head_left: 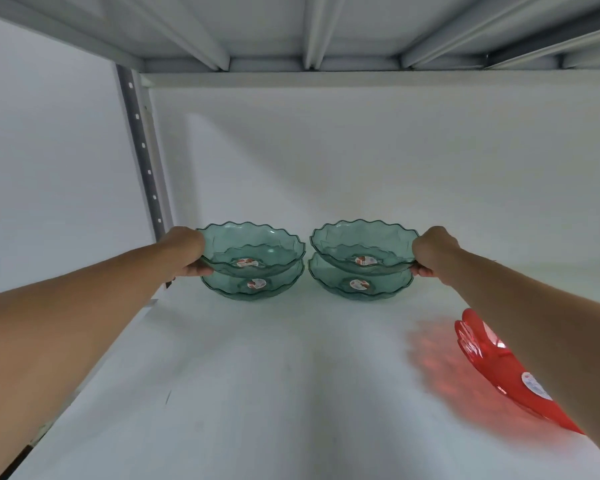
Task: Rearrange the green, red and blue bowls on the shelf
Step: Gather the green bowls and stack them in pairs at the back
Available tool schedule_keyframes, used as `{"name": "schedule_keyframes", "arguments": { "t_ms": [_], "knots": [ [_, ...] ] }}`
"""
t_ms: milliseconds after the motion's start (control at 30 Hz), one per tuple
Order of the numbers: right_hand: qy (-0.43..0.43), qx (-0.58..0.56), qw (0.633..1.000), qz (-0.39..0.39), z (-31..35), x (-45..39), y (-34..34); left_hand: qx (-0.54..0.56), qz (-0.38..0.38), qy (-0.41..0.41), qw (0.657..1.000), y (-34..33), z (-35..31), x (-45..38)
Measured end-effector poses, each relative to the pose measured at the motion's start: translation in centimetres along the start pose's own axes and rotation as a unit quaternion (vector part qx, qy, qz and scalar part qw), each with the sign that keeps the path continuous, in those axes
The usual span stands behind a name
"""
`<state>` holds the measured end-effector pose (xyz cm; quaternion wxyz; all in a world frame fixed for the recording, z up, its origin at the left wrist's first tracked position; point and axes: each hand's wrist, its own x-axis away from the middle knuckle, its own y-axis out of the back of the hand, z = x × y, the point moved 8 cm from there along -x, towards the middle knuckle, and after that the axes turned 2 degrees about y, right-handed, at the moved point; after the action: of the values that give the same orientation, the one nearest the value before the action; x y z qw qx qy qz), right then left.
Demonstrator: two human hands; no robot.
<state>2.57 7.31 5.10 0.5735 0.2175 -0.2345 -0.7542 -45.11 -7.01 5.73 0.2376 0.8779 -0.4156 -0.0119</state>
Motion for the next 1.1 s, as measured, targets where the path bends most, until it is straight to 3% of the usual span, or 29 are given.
{"name": "schedule_keyframes", "arguments": {
  "t_ms": [200, 433, 700, 900, 1000, 1100],
  "knots": [
    [-0.004, 0.005, 1.0, 0.002, 0.2, -1.9, -1.9, -0.008, -0.032, 0.012, 0.999, -1.5, 1.2, -3.3],
    [-0.013, 0.045, 0.999, 0.025, -0.9, -2.8, -4.2, -0.148, -0.07, -0.081, 0.983, -2.7, 1.6, -6.3],
    [0.035, 0.206, 0.978, 0.007, -1.8, -2.0, -3.9, -0.195, -0.083, -0.065, 0.975, -4.0, 3.6, -7.2],
    [0.028, 0.186, 0.98, 0.061, -3.5, -2.8, -5.2, -0.232, -0.103, -0.049, 0.966, -3.9, 4.7, -7.6],
    [0.07, 0.215, 0.973, 0.049, -2.3, -2.8, -4.4, -0.243, -0.112, -0.13, 0.955, -3.5, 2.3, -5.8],
    [0.166, 0.287, 0.942, 0.055, 0.5, -1.4, -3.5, -0.243, -0.067, -0.242, 0.937, -4.5, -1.2, -3.7]
  ]
}}
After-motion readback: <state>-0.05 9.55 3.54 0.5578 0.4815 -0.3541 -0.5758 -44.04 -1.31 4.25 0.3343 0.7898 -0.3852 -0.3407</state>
